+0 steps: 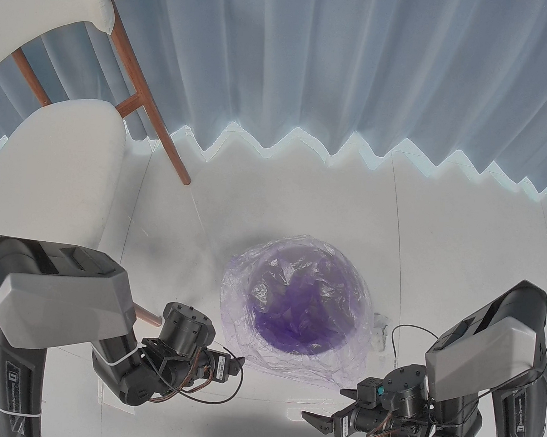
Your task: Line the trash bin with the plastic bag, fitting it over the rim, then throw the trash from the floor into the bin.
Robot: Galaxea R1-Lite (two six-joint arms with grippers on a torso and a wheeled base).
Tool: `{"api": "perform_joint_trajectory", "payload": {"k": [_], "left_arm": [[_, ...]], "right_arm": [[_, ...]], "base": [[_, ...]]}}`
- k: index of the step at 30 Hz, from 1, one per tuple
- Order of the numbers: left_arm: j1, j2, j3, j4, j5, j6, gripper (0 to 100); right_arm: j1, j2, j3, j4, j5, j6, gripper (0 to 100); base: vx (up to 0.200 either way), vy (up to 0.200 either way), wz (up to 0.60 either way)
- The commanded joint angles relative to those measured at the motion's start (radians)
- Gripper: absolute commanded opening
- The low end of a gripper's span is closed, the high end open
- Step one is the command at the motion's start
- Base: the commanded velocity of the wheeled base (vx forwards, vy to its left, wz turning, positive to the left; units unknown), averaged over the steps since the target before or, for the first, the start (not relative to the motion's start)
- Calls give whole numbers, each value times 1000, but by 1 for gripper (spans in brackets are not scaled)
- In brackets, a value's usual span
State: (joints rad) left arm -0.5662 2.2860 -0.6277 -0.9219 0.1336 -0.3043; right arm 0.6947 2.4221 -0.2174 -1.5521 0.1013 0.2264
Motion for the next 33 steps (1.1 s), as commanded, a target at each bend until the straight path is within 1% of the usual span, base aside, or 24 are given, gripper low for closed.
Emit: {"api": "perform_joint_trajectory", "payload": {"k": [1, 5, 7, 8, 9, 13, 15, 16, 17, 19, 20, 23, 26, 28, 29, 30, 31, 33], "left_arm": [[5, -115, 63, 0, -2, 2, 100], [6, -195, 77, 2, -6, 1, 100], [6, -212, 82, 0, -6, 1, 100], [9, -224, 82, -2, -6, -1, 100], [12, -233, 80, -2, -6, 1, 100], [35, -327, 57, 0, -17, -3, 100], [57, -359, 5, 5, -60, -7, 100], [58, -361, 0, 5, -63, -7, 100], [97, -362, -38, 2, -92, -6, 100], [104, -362, -47, 0, -97, -6, 100], [121, -372, -72, -2, -118, -7, 100], [123, -413, -80, 0, -164, -29, 100], [121, -476, -89, 5, -253, -92, 100], [121, -490, -127, 0, -307, -133, 100], [121, -490, -136, 0, -312, -138, 100], [123, -488, -184, -3, -338, -173, 100], [123, -484, -218, -14, -348, -199, 100], [123, -471, -288, -78, -356, -297, 100]], "right_arm": [[11, -117, 55, -19, 3, 4, 100], [8, -178, 29, -19, 6, 21, 100], [11, -184, 12, -19, 9, 48, 100], [19, -192, -5, -19, 9, 83, 100], [22, -202, -14, -19, 9, 100, 100], [6, -284, -54, -19, 8, 143, 100], [-26, -322, -82, -19, 8, 154, 100], [-29, -324, -85, -19, 8, 154, 100], [-72, -342, -120, -19, 9, 149, 100], [-84, -347, -131, -19, 9, 149, 100], [-126, -380, -161, -19, 9, 154, 100], [-153, -413, -172, -17, 14, 156, 100], [-215, -410, -197, -16, 28, 143, 100], [-279, -383, -240, -13, 29, 123, 100], [-288, -377, -246, -13, 29, 120, 100], [-330, -342, -276, -16, 31, 110, 100], [-346, -327, -289, -16, 31, 106, 100], [-363, -301, -301, -16, 32, 103, 100]], "base": [[0, 0, 0], [0, 0, 0], [0, 0, 0], [0, 0, 0], [0, 0, 0], [0, 0, 0], [0, 0, 0], [0, 0, 0], [0, 0, 0], [0, 0, 0], [0, 0, 0], [0, 0, 0], [0, 0, 0], [0, 0, 0], [0, 0, 0], [0, 0, 0], [0, 0, 0], [0, 0, 0]]}}
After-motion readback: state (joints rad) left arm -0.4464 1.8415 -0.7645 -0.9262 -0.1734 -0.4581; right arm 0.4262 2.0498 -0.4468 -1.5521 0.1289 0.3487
